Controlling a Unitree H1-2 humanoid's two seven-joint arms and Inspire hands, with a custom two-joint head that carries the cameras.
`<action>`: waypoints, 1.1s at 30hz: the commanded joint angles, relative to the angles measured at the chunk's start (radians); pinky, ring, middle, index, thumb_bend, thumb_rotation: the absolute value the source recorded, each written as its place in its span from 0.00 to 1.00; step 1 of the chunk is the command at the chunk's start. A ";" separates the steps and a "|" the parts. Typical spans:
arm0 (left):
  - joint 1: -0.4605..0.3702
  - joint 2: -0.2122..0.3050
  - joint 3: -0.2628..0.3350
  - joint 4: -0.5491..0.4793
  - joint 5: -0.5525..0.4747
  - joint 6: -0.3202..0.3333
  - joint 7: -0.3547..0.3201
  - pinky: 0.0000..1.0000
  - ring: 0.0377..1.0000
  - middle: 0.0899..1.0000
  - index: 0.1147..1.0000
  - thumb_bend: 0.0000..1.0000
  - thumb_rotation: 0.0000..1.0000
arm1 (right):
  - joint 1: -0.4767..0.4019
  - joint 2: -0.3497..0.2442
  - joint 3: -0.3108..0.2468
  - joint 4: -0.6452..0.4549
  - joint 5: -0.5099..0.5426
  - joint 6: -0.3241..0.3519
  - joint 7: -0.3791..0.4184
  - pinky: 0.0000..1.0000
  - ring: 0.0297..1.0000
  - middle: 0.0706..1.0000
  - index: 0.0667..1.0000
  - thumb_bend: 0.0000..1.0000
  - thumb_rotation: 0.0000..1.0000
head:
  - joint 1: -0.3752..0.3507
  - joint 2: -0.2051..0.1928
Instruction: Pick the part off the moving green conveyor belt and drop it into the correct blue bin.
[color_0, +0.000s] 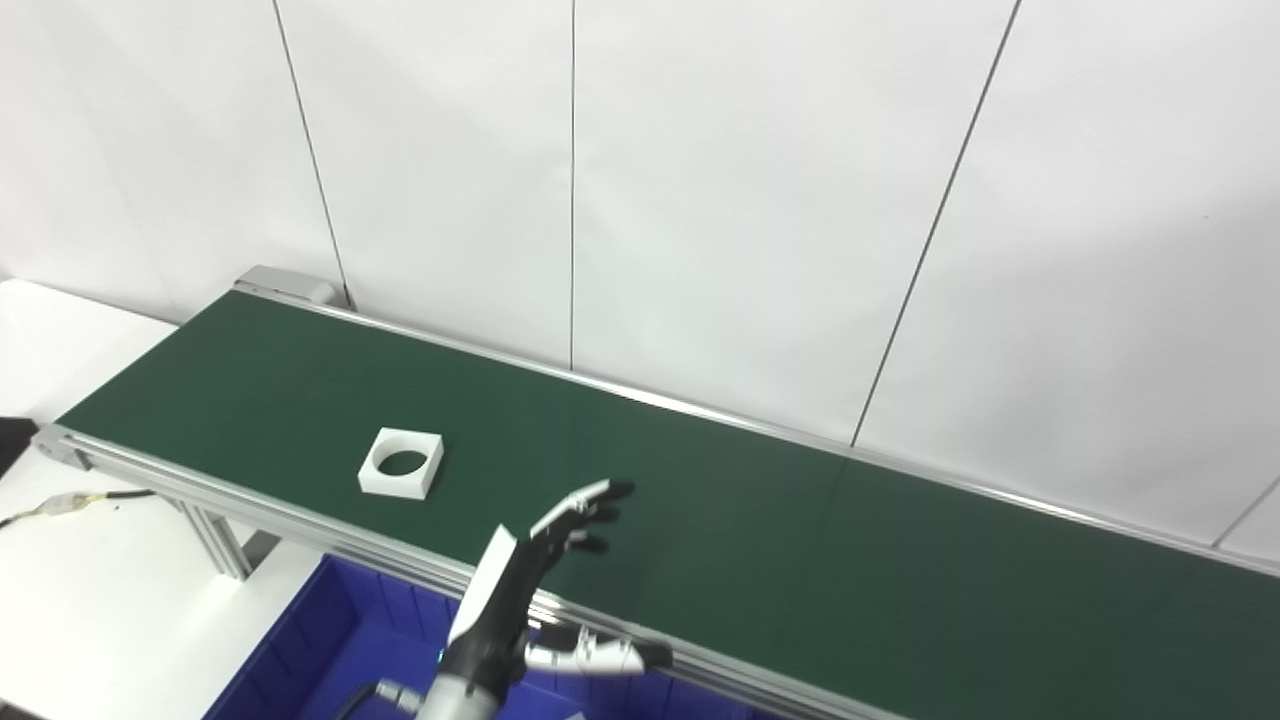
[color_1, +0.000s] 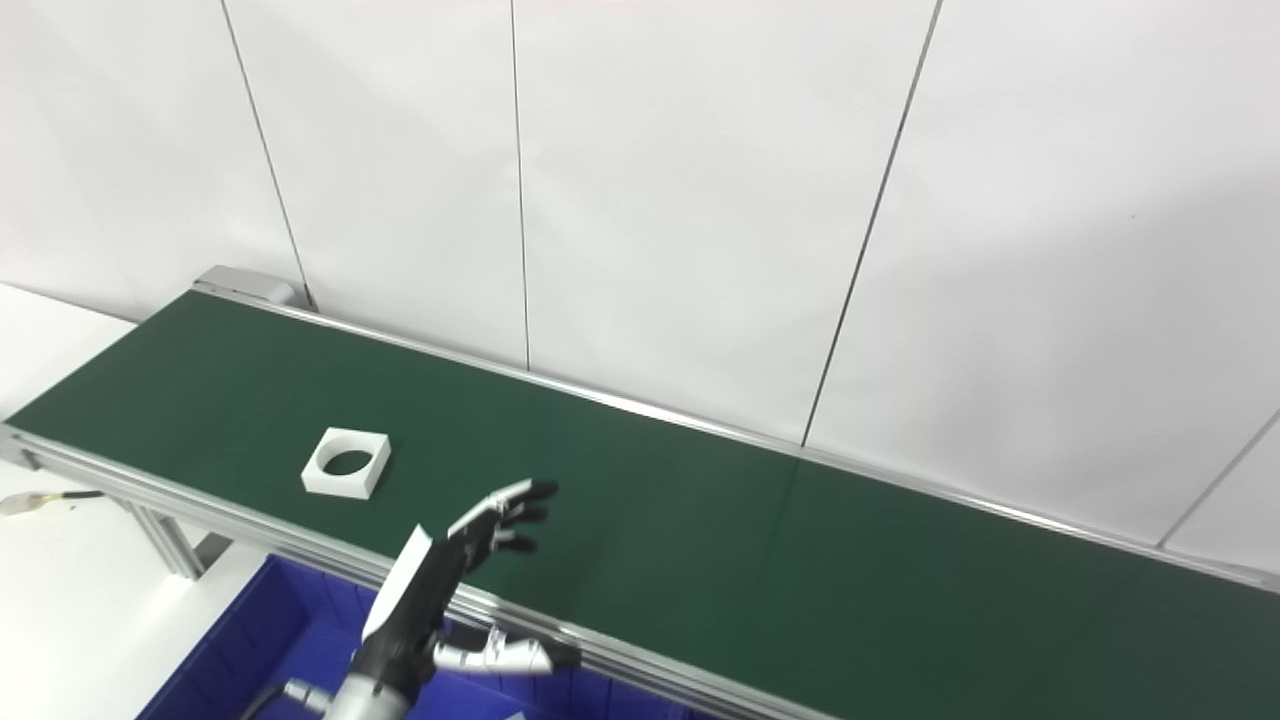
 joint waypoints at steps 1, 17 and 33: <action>-0.047 0.002 0.010 -0.021 0.032 0.021 0.033 0.73 0.84 0.88 0.84 1.00 0.31 | -0.011 0.002 0.000 -0.012 0.002 -0.058 -0.006 1.00 1.00 1.00 1.00 0.82 0.07 | -0.001 0.001; -0.176 -0.002 0.001 0.124 0.198 0.091 0.181 0.77 0.87 0.90 0.87 0.93 0.30 | -0.022 0.007 -0.005 0.021 0.005 -0.076 -0.015 1.00 0.99 0.99 1.00 0.82 0.06 | 0.017 -0.035; -0.246 0.028 -0.035 0.271 0.374 0.160 0.341 0.83 0.88 0.94 0.92 0.84 0.32 | -0.044 0.000 -0.007 0.069 0.001 -0.127 -0.020 1.00 1.00 1.00 1.00 0.80 0.08 | 0.038 -0.055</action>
